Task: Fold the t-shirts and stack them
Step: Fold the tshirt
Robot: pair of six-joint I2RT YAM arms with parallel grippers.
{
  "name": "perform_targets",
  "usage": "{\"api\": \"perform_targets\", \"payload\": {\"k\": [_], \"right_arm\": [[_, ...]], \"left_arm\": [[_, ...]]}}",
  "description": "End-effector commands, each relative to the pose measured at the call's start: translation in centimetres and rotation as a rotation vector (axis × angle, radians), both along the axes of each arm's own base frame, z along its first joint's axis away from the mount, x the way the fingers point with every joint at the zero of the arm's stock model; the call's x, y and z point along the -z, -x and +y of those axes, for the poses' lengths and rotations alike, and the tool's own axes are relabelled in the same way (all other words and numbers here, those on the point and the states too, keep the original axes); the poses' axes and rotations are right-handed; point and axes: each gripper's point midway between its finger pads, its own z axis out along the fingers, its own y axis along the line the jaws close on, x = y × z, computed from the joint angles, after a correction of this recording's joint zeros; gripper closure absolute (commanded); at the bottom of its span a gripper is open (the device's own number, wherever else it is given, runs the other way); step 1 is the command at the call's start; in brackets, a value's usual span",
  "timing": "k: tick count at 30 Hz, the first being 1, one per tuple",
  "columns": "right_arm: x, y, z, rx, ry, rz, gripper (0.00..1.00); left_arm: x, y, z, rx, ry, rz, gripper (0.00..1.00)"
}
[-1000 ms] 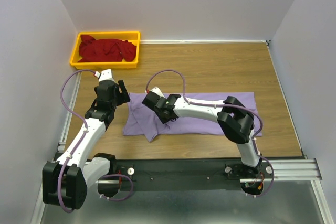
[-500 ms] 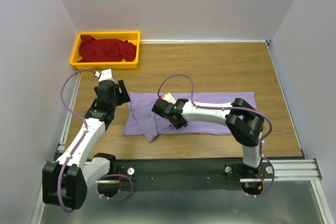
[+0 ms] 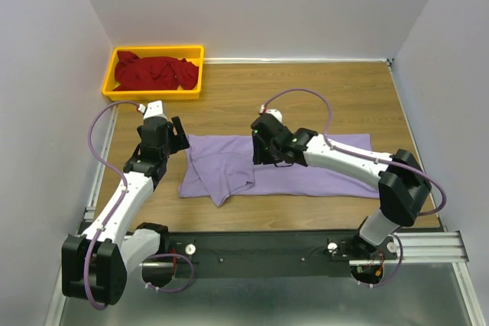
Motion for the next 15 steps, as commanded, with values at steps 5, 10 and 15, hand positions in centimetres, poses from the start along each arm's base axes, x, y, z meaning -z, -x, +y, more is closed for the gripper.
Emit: {"api": "perform_targets", "payload": {"k": [5,10,15], "right_arm": [[2.3,0.8,1.6,0.092,-0.309,0.222,0.50],[4.3,1.7,0.9,0.132,-0.349,0.304,0.51],[6.1,2.3,0.6,0.146,-0.370,0.380,0.52]], "left_arm": [[-1.4,-0.4,0.0,0.006,0.004,-0.034,0.17],[-1.5,-0.5,-0.1,0.010,0.004,-0.036,0.17],[-1.5,-0.5,-0.1,0.013,0.005,-0.036,0.17]]}}
